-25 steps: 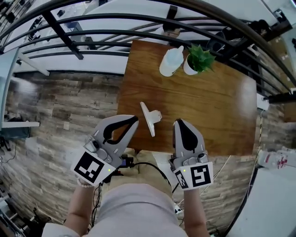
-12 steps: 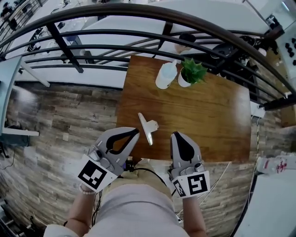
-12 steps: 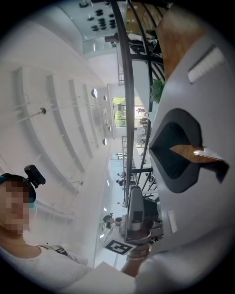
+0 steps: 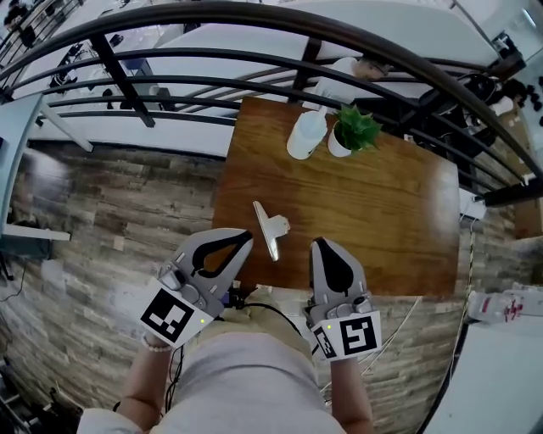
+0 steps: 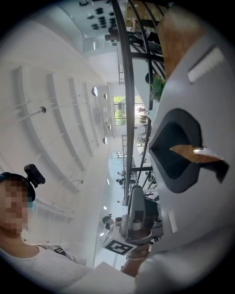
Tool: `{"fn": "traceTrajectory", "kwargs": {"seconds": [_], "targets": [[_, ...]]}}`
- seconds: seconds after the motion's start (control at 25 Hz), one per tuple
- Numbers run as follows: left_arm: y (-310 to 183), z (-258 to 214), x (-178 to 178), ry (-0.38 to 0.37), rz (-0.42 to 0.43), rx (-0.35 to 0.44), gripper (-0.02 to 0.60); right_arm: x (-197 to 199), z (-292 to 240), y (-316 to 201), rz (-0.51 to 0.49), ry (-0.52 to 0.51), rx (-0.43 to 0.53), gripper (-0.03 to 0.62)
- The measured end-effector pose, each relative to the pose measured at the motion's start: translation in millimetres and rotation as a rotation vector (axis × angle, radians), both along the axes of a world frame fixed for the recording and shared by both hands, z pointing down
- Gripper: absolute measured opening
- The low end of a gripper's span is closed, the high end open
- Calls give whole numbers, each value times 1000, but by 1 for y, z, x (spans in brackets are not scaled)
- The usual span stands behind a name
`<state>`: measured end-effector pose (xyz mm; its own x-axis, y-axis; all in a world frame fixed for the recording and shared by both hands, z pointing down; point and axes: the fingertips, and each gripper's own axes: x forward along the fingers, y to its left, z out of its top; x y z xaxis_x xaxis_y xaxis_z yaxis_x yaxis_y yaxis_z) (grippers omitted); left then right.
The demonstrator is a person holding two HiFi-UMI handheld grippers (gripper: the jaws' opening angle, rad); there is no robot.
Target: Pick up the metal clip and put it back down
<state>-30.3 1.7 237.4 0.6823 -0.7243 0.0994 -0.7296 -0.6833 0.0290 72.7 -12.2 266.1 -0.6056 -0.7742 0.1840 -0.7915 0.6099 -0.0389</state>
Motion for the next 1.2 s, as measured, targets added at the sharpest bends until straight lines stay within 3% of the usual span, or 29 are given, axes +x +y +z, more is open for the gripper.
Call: {"fn": "traceTrajectory", "kwargs": {"seconds": [1.2], "targets": [[-6, 9, -6, -17, -27, -16, 0, -13, 8, -2, -23, 22, -11, 12]]}}
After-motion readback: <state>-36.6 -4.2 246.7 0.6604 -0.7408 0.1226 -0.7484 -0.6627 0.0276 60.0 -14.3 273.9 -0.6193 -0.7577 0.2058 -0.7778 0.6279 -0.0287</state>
